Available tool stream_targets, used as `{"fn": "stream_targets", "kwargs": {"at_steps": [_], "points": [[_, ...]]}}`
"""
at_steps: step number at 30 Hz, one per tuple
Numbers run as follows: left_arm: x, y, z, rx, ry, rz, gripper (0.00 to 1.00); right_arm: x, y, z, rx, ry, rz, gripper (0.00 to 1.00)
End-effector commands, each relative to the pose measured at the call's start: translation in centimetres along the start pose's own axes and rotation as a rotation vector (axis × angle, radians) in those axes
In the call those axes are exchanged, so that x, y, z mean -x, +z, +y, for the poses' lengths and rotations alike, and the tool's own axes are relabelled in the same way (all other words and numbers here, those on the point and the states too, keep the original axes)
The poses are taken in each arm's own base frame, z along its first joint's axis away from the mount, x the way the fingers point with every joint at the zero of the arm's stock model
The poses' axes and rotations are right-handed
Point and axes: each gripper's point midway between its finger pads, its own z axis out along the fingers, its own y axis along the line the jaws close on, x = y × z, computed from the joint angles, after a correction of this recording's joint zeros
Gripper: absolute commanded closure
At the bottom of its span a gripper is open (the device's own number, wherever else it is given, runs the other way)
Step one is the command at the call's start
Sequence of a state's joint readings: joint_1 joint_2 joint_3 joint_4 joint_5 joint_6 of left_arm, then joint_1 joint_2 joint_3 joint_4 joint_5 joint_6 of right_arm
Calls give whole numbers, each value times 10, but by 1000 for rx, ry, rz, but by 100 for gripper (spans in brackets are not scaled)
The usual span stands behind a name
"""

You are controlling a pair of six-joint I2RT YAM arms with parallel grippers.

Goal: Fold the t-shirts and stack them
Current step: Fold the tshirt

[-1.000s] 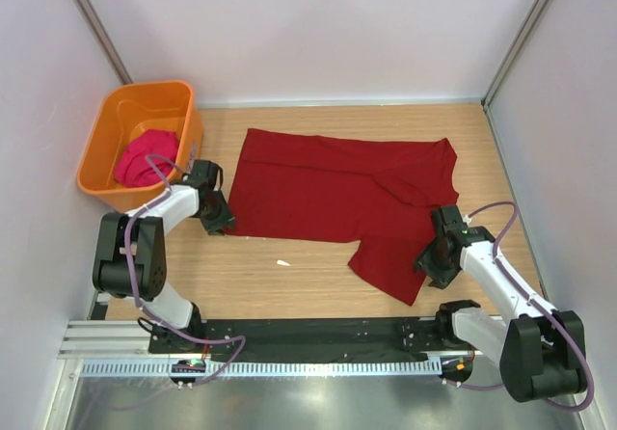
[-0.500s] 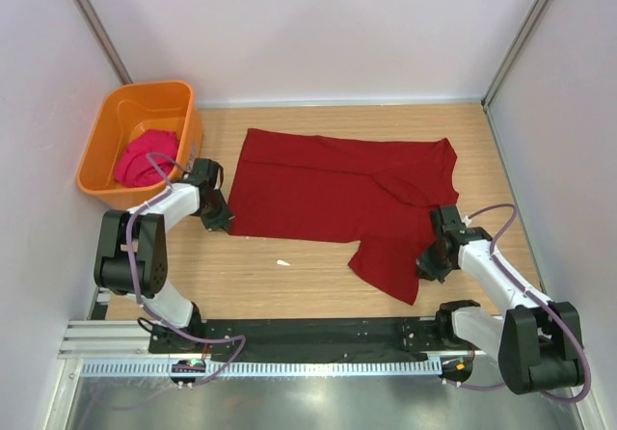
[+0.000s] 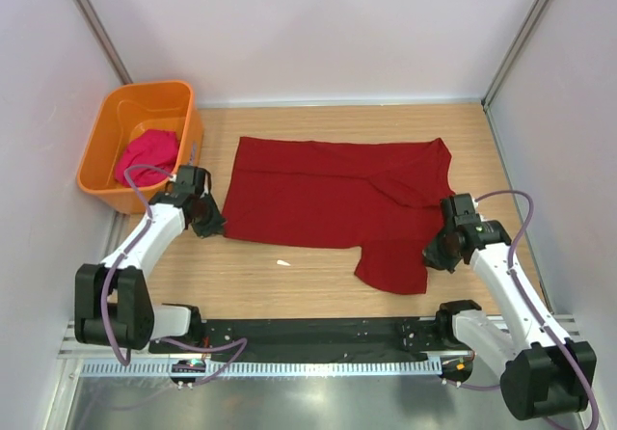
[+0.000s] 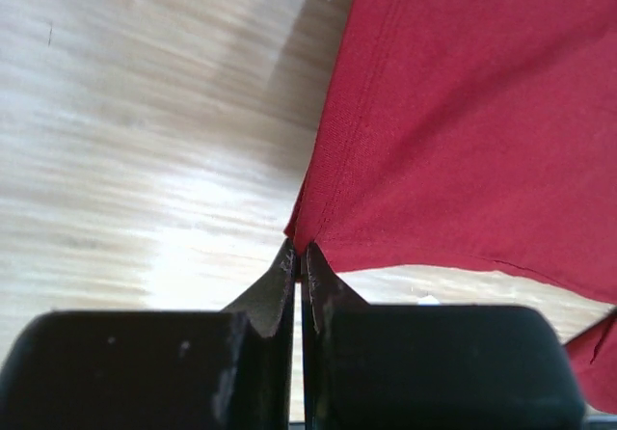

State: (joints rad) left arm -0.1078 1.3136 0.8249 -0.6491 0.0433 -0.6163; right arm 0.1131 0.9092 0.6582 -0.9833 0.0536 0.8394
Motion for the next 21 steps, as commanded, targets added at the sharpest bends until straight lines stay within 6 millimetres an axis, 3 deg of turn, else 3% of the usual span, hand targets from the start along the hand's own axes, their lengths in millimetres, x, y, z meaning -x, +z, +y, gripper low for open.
{"fn": "stream_targets", "kwargs": {"at_steps": [1,5,8,12,15,17,18,19,21], "points": [[-12,-11,5,1,-14,32,100,9,-25,1,8,-76,-22,99],[-9,-17,0,-13,-7,31,100,24,-35,17,64,-104,-76,99],[7,-20,-9,-32,8,6,100,48,-35,27,52,-127,-122,99],[45,-22,-29,-39,42,-33,100,88,-37,55,105,-132,-187,99],[65,-14,-41,-39,59,-31,100,113,-32,73,109,-154,-193,99],[71,-1,-45,-31,61,-3,100,141,-40,88,149,-133,-248,99],[80,-1,-54,-50,63,-13,100,148,-33,91,136,-129,-238,99],[83,2,-57,-54,64,-12,100,162,-40,102,163,-131,-272,99],[93,9,-63,-54,64,-10,100,173,-37,111,170,-137,-270,99]]}}
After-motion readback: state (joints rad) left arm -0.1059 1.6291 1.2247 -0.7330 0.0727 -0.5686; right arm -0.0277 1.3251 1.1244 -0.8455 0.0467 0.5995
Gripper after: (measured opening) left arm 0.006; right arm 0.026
